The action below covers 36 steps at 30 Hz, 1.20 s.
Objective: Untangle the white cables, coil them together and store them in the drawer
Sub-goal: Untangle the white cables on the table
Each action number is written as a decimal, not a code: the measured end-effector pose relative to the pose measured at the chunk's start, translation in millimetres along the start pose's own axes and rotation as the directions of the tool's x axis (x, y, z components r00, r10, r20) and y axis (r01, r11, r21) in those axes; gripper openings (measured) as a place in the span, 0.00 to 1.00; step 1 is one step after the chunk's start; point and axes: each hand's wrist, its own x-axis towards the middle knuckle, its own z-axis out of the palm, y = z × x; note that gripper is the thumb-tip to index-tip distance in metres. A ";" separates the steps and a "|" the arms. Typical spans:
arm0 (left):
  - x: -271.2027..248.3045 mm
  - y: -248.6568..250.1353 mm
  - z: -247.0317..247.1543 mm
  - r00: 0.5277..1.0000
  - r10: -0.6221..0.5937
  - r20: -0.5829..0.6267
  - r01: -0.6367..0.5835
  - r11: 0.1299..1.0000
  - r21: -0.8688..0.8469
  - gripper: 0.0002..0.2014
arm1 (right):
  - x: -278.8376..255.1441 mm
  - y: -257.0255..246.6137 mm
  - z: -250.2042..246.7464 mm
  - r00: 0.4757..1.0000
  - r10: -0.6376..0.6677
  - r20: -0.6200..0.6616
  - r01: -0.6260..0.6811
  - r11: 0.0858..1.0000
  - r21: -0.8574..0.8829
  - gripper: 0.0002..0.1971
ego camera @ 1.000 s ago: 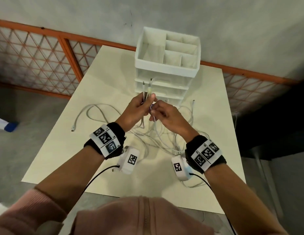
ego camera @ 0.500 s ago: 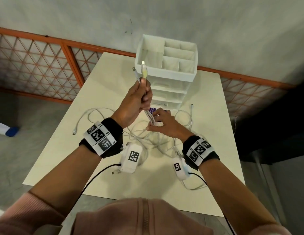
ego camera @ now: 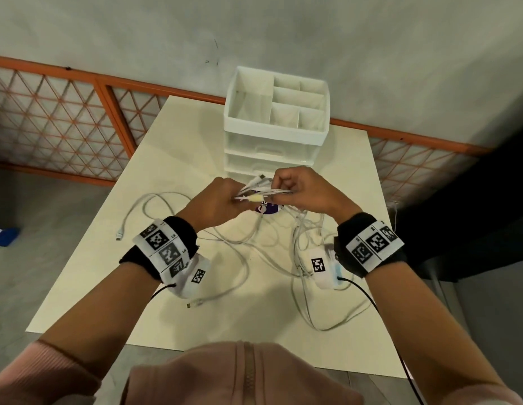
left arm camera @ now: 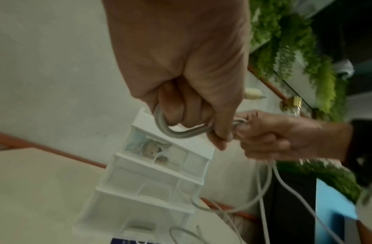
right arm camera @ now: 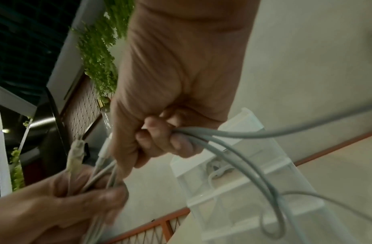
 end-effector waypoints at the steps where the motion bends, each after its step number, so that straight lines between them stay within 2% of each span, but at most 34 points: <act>1: 1.6 -1.4 -3.8 0.999 0.011 -0.050 -0.010 1.000 0.018 0.10 | -0.4 0.5 -3.3 1.000 0.025 0.007 -0.025 1.000 -0.009 0.09; 4: 3.8 -12.7 -23.1 0.963 -0.033 -0.266 0.014 0.997 -0.075 0.10 | -6.2 18.2 -24.1 0.990 0.139 -0.013 -0.140 0.987 -0.084 0.17; 6: 4.1 -29.0 -38.2 0.910 -0.059 -0.411 0.019 0.995 -0.102 0.11 | -15.4 38.1 -41.7 0.978 0.203 -0.050 -0.207 0.971 -0.122 0.14; 8: 4.2 -47.7 -50.4 0.867 -0.105 -0.488 0.062 0.993 -0.104 0.13 | -24.7 56.1 -58.0 0.963 0.244 -0.115 -0.256 0.962 -0.095 0.13; 9: 4.4 -55.2 -53.3 0.869 -0.152 -0.470 0.123 0.988 -0.092 0.13 | -27.5 61.8 -65.0 0.956 0.248 -0.158 -0.263 0.961 -0.083 0.13; 11: 6.8 -62.1 -49.2 0.904 -0.258 -0.341 0.279 0.960 0.013 0.14 | -29.0 61.1 -75.7 0.949 0.219 -0.225 -0.248 0.963 -0.107 0.16; 13: 9.4 -58.2 -38.6 0.924 -0.294 -0.245 0.317 0.946 0.061 0.14 | -26.0 48.8 -80.1 0.949 0.177 -0.260 -0.215 0.969 -0.125 0.17; 15: 12.0 -44.8 -26.3 0.939 -0.260 -0.226 0.259 0.965 -0.033 0.21 | -22.0 31.1 -77.4 0.959 0.142 -0.245 -0.189 0.965 -0.181 0.20; 17: 15.8 -25.3 -16.9 0.956 -0.163 -0.245 0.118 0.975 -0.187 0.27 | -16.6 10.4 -67.6 0.979 0.133 -0.154 -0.173 0.943 -0.284 0.22; 18: 19.1 -15.6 -11.9 0.974 -0.092 -0.208 0.032 0.960 -0.277 0.29 | -13.3 0.5 -61.5 0.986 0.139 -0.096 -0.162 0.940 -0.301 0.23; 20: 24.8 4.6 -2.6 0.995 0.077 -0.068 -0.099 0.900 -0.424 0.31 | -7.0 -17.7 -49.1 0.989 0.146 -0.006 -0.144 0.966 -0.216 0.25; 22: 31.0 18.4 7.6 0.984 0.174 0.033 -0.141 0.883 -0.447 0.19 | -3.3 -30.2 -43.6 0.995 0.095 0.033 -0.093 0.994 -0.054 0.25; 24: 34.3 24.8 12.9 0.983 0.179 0.046 -0.141 0.885 -0.444 0.06 | -3.4 -33.5 -46.4 0.998 0.059 0.030 -0.060 0.998 0.032 0.26; 26: 34.2 25.9 12.6 0.984 0.169 0.056 -0.126 0.885 -0.447 0.04 | -7.2 -29.6 -52.2 0.998 0.065 0.010 -0.065 0.997 0.047 0.28; 28: 35.0 22.6 9.6 0.984 0.175 0.023 -0.152 0.904 -0.400 0.05 | -11.4 -18.3 -55.1 0.997 0.071 -0.009 -0.070 0.997 0.026 0.24; 30: 36.0 19.4 3.1 0.984 0.169 -0.061 -0.179 0.928 -0.327 0.03 | -14.1 -1.0 -53.9 0.996 0.089 -0.027 -0.088 0.995 0.044 0.19; 31: 36.3 18.1 -0.8 0.977 0.173 -0.122 -0.202 0.936 -0.289 0.07 | -14.8 9.9 -52.4 0.993 0.113 -0.034 -0.111 0.992 0.065 0.18; 33: 36.0 14.9 -10.8 0.950 0.174 -0.260 -0.241 0.938 -0.250 0.10 | -16.0 33.1 -50.7 0.984 0.171 -0.053 -0.167 0.984 0.068 0.19; 36: 33.2 5.0 -27.7 0.894 0.128 -0.430 -0.245 0.942 -0.230 0.07 | -18.9 72.3 -49.5 0.959 0.269 -0.090 -0.269 0.963 0.011 0.20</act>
